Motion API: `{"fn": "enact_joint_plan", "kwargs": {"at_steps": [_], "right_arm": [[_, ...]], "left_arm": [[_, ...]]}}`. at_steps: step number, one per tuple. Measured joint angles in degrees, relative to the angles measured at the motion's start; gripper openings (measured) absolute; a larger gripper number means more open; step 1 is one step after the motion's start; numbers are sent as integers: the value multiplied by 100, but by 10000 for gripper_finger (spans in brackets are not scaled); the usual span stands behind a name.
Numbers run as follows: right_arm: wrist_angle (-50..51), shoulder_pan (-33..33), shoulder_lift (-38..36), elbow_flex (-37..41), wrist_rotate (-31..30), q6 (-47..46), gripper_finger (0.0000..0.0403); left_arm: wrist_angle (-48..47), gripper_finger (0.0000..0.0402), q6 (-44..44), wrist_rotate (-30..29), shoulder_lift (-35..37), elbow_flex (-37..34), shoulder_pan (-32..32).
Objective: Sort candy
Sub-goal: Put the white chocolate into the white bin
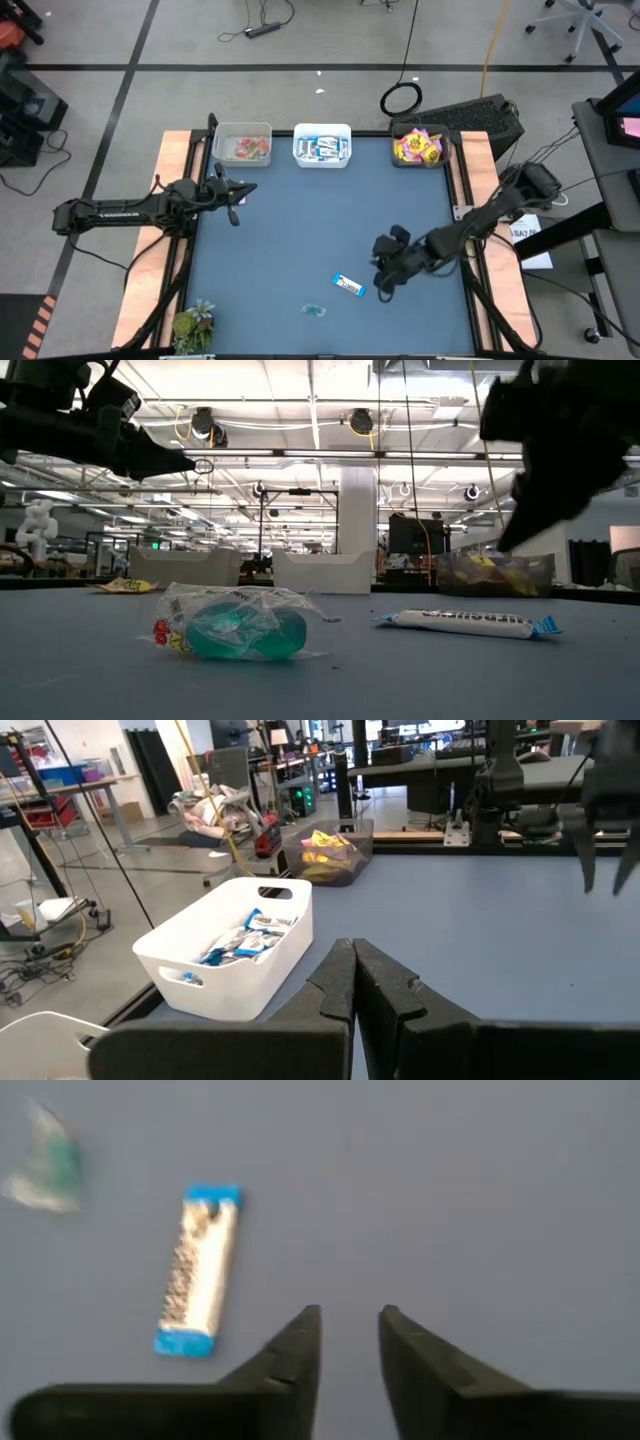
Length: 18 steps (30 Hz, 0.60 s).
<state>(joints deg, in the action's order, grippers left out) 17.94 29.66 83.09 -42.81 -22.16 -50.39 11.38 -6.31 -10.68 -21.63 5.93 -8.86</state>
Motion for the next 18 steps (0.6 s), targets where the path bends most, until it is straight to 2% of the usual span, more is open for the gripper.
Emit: {"fn": "enact_joint_plan", "kwargs": {"at_steps": [5,9,13,18], "right_arm": [[-8,214,643,-45,5,-622,171],[-547,460,959,-197,2,-372,229],[-1163,666,1347,-273,-8,-152,256],[-1359,800,1867,-473,-57,-227,259]], "left_arm": [[2,7,-46,0,0,0,0],[9,7,-48,-2,-1,0,0],[11,7,-59,-2,-1,0,0],[21,7,-155,-4,0,0,0]]}}
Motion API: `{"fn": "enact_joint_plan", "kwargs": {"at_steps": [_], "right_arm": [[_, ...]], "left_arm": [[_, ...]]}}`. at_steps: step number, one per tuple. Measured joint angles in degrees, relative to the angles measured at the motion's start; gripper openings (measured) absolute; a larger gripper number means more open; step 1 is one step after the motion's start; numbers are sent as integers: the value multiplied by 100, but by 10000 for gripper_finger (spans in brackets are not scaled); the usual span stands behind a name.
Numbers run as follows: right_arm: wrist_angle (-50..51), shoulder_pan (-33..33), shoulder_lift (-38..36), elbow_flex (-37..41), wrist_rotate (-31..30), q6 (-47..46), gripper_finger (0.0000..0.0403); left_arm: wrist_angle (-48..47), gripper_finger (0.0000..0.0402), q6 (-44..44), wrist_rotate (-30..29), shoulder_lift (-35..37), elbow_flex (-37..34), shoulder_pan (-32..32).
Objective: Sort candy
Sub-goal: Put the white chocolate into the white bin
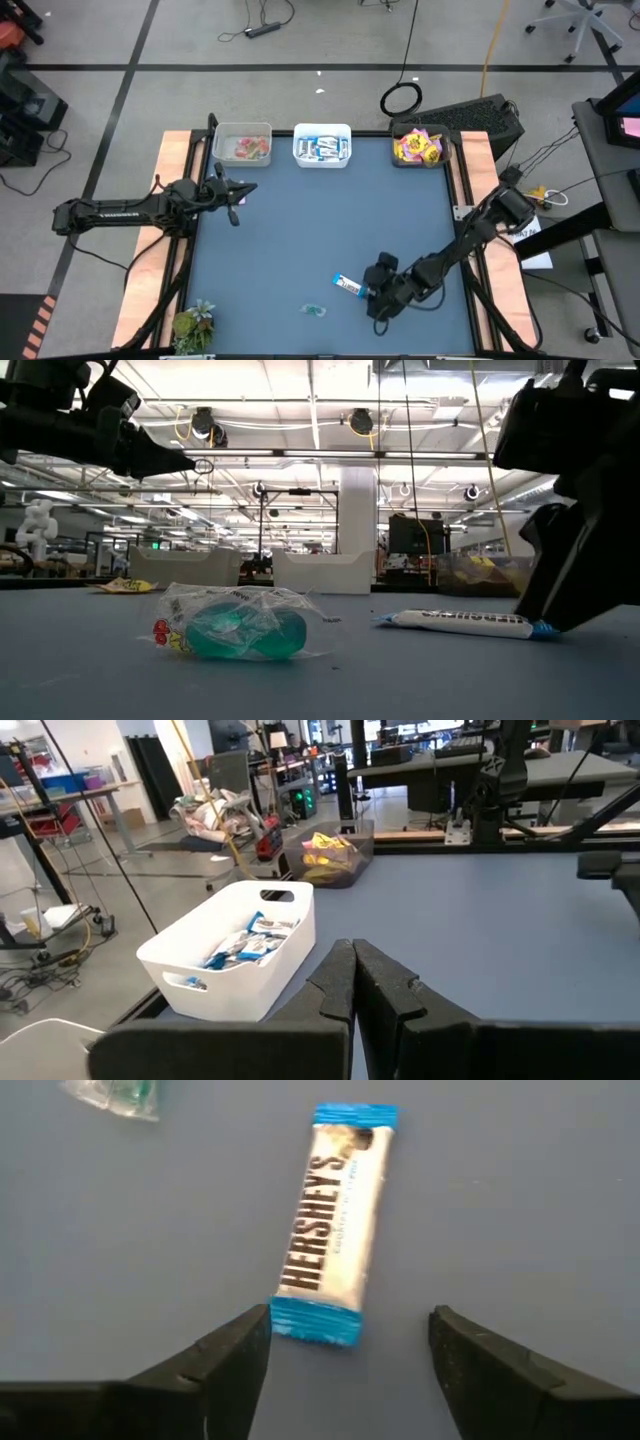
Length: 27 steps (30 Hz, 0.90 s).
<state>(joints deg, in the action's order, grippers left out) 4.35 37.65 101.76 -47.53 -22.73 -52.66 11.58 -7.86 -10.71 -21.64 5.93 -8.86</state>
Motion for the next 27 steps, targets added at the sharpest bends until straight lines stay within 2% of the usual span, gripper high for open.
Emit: {"fn": "enact_joint_plan", "kwargs": {"at_steps": [8,20,23,27], "right_arm": [[144,32,572,-601,-138,388,228],[307,21,540,-657,-17,434,81],[392,2,436,-648,50,626,76],[580,-124,218,-636,122,851,97]], "left_arm": [[3,7,-127,-5,-4,0,-7],[-3,7,-191,-16,-4,0,-7],[-5,7,-191,-21,-4,0,-7],[-5,7,-190,-23,-4,0,-7]]}}
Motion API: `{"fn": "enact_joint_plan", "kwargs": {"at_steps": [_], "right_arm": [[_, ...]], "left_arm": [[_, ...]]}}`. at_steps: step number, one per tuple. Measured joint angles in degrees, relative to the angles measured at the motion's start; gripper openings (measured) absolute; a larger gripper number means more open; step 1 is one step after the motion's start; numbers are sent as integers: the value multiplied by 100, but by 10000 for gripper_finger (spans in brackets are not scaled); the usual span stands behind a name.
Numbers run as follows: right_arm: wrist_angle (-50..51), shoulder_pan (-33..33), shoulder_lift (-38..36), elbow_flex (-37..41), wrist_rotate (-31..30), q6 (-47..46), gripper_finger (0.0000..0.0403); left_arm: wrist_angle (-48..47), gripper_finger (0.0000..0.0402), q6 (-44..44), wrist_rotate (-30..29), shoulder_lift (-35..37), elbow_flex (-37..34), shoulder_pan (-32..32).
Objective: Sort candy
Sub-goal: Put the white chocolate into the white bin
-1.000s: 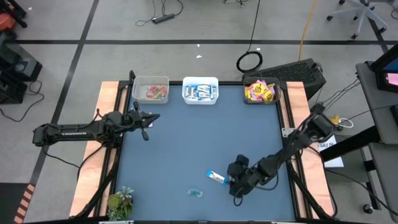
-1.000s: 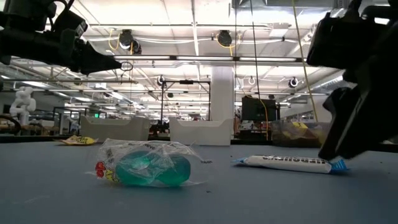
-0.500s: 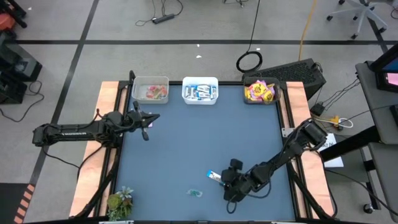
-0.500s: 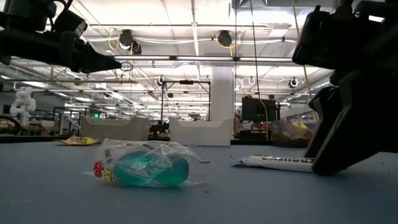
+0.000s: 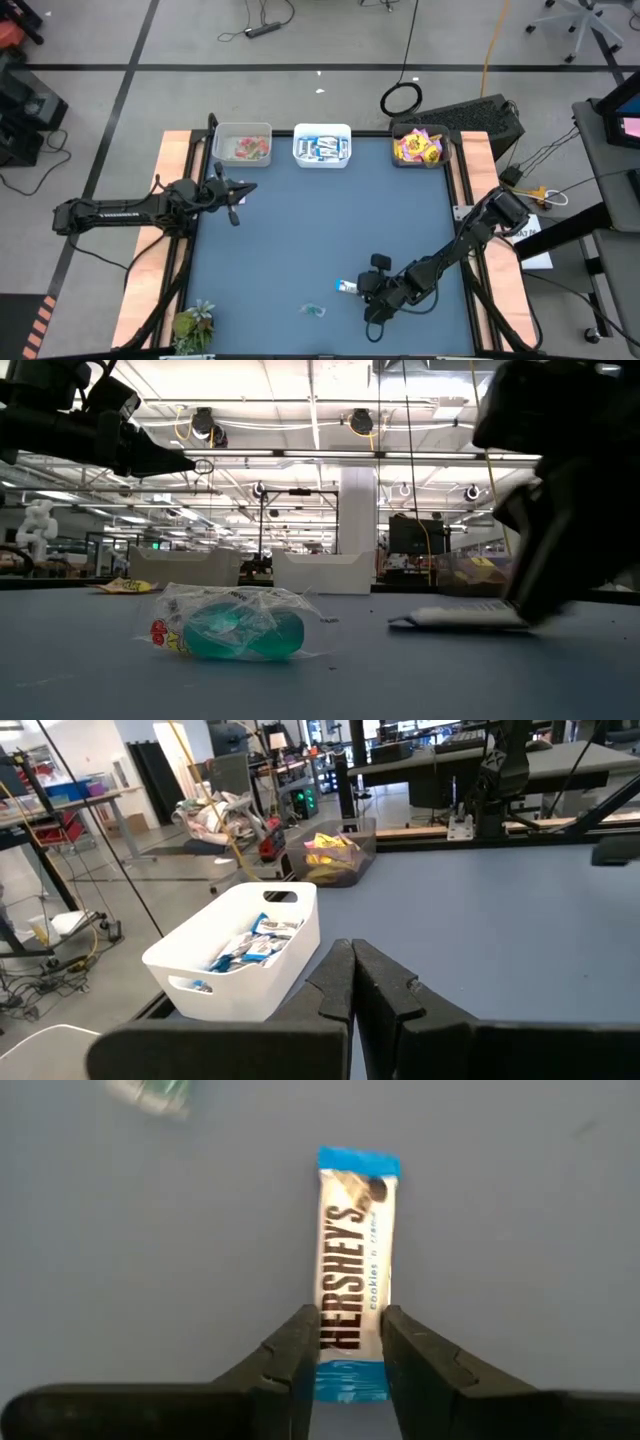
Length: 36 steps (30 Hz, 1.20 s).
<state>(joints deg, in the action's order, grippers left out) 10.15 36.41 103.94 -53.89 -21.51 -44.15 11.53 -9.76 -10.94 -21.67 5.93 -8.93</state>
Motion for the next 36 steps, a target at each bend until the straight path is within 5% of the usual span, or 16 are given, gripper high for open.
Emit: {"fn": "enact_joint_plan", "kwargs": {"at_steps": [19,24,29,36], "right_arm": [[165,-2160,-1072,0,-201,2855,28],[162,-2562,-1073,0,781,3023,16],[417,-2151,-1071,0,1248,2741,53],[442,-1632,-737,-3,1302,1948,155]], "left_arm": [[4,7,45,15,0,0,1],[-38,7,195,24,0,0,0],[-59,7,200,24,-4,0,0],[-57,7,343,28,-7,0,2]]}}
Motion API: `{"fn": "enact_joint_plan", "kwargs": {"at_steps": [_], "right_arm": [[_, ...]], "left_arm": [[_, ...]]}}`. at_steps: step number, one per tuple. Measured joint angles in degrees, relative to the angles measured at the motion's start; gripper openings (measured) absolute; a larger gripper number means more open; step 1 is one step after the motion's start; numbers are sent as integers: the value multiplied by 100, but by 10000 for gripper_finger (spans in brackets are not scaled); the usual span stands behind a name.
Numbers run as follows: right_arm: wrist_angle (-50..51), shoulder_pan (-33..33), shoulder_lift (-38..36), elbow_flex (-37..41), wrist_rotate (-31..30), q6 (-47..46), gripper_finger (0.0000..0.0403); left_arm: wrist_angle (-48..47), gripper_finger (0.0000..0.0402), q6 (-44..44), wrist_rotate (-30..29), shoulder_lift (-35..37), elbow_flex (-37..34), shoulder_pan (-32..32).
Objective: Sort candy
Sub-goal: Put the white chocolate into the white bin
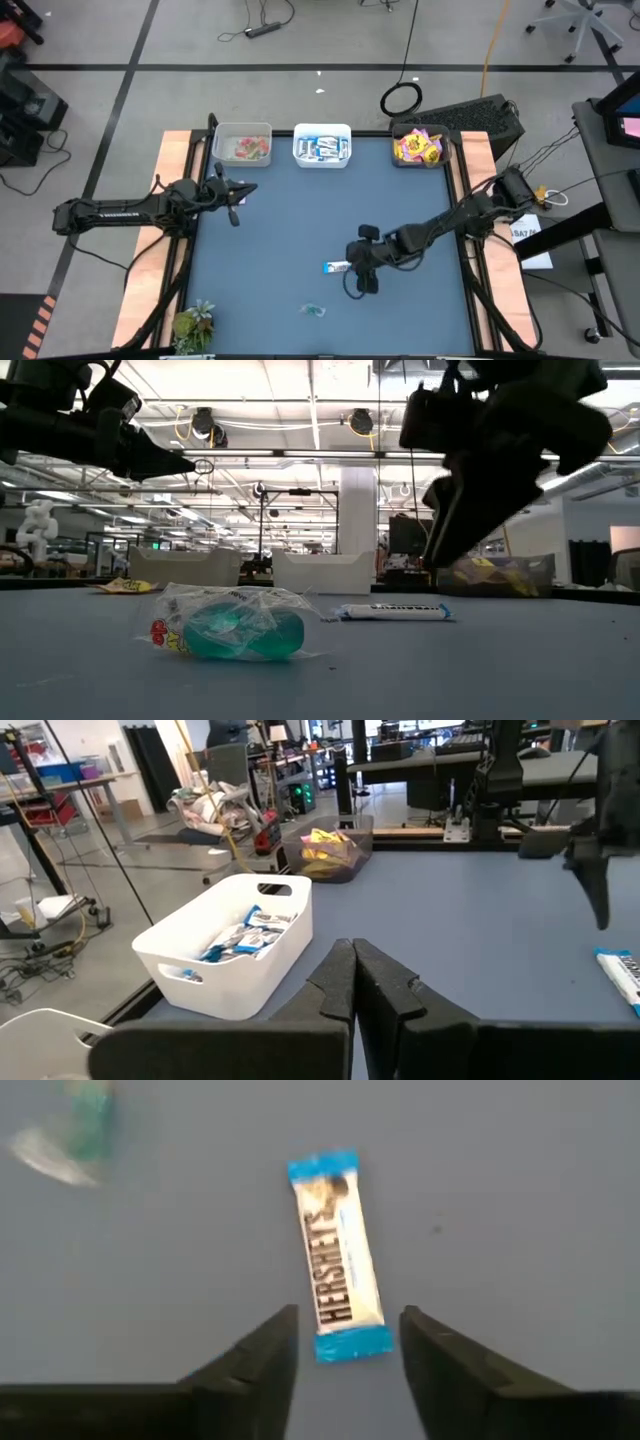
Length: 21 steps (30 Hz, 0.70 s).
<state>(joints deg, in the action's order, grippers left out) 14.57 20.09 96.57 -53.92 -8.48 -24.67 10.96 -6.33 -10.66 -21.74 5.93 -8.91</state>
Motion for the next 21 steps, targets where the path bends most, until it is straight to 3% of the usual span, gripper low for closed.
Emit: {"fn": "enact_joint_plan", "kwargs": {"at_steps": [6,11,15,21], "right_arm": [[-18,27,501,-1,-27,-64,227],[-130,14,775,-23,-34,123,238],[-190,6,882,-23,5,140,190],[-336,3,903,-19,80,177,53]], "left_arm": [[-41,7,4,37,0,0,0],[-98,7,1,39,0,0,-1],[-98,7,0,39,0,0,0],[-99,7,2,39,0,0,0]]}}
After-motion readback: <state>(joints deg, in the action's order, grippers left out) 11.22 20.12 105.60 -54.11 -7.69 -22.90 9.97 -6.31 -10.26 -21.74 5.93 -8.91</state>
